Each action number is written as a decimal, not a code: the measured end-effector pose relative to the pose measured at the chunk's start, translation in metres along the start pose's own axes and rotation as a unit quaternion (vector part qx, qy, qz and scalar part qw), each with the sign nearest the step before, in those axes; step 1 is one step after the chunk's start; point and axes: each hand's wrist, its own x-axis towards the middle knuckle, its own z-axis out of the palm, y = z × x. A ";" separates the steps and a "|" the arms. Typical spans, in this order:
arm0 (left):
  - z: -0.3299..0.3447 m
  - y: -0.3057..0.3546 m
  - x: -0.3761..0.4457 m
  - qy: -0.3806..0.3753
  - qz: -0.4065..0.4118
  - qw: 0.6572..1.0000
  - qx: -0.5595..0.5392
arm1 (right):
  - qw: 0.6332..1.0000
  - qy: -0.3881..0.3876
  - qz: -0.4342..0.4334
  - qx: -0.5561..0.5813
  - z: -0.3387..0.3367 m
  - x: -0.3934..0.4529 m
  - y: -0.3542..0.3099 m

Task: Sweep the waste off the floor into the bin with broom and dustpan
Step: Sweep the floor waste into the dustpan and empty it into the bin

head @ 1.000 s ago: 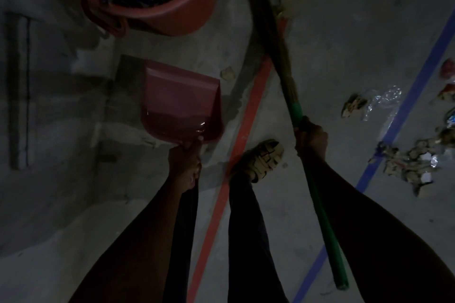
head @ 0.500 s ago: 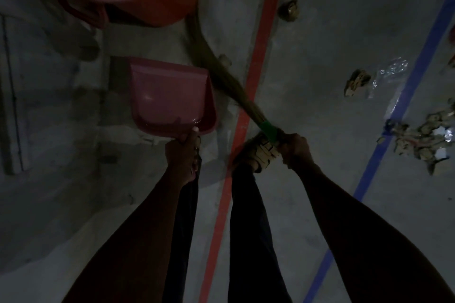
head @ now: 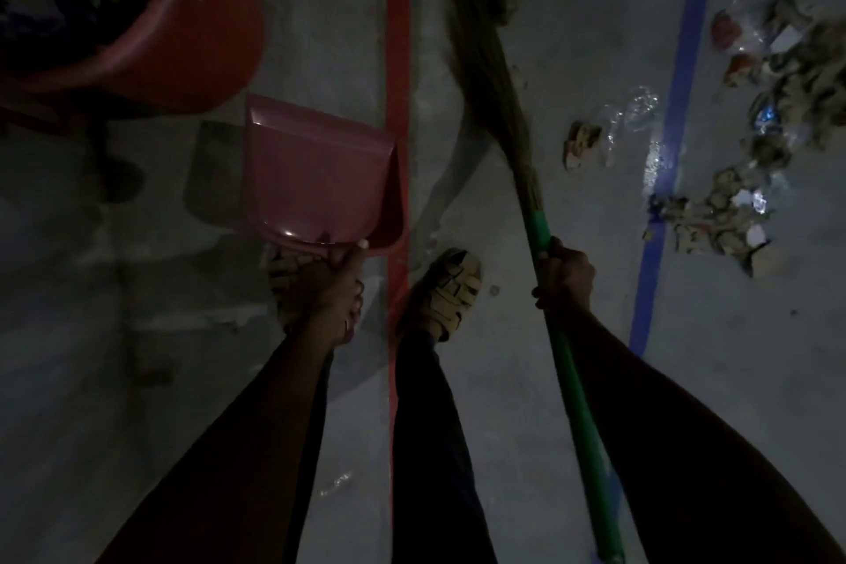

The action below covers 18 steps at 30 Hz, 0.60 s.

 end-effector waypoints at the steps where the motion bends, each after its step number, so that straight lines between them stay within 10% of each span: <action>1: 0.009 0.009 -0.003 -0.011 0.004 1.000 0.011 | 0.999 0.013 0.031 0.036 -0.005 0.002 0.000; 8: 0.061 0.053 -0.013 -0.051 0.095 0.991 0.080 | 0.956 0.135 0.158 0.209 -0.055 0.024 0.020; 18: 0.141 0.056 -0.043 -0.080 0.156 0.971 0.161 | 0.958 0.148 0.061 0.238 -0.103 0.004 0.121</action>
